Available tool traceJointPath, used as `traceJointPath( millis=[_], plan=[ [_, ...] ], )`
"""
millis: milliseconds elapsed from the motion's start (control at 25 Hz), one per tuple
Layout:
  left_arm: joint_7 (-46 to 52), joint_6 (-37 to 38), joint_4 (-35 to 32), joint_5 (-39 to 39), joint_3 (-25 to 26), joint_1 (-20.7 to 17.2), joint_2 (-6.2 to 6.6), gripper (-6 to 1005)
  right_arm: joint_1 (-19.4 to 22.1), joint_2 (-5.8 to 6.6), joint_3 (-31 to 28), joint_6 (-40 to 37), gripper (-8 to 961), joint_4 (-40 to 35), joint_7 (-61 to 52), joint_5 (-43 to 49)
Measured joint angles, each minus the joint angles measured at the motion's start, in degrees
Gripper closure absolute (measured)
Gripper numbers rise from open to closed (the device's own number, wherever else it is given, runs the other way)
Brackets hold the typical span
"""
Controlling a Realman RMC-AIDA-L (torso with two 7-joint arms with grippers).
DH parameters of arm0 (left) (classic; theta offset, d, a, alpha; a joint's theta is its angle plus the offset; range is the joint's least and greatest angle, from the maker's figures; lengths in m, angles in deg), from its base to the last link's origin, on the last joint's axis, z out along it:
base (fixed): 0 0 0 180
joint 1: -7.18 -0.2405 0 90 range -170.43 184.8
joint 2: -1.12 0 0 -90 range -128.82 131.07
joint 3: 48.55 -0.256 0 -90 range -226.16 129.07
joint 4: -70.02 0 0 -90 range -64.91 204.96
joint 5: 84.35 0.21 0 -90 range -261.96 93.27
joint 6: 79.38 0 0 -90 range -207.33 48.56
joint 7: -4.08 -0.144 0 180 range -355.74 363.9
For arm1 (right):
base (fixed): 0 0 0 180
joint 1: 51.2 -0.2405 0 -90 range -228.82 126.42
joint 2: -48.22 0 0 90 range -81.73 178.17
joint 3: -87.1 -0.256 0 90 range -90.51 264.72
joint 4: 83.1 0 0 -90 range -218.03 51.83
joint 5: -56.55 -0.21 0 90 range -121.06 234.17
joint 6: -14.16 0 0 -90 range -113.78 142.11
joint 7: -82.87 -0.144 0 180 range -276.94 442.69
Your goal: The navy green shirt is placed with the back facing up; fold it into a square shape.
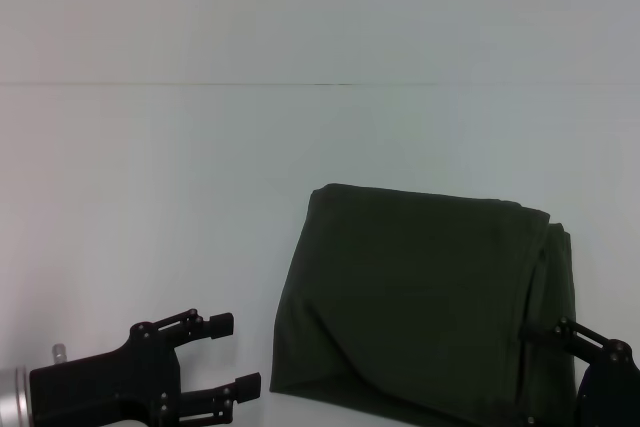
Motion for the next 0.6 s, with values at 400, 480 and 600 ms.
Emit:
traceJointPath(
  millis=[400,480,600],
  plan=[
    [0.34,-0.05,0.19,-0.24,-0.03,-0.03,0.00,158,0.17,0.08,-0.24,-0.14,29,-0.08,0.03,-0.01],
    [0.35,-0.05,0.20,-0.29,-0.03,-0.08,0.00,158,0.17,0.12,-0.25,-0.22,29,-0.08,0.03,0.00],
    [0.29,-0.05,0.22,-0.39,-0.01,-0.40,0.00,158,0.16,0.13,-0.27,-0.43,29,-0.14,0.03,-0.01]
  ],
)
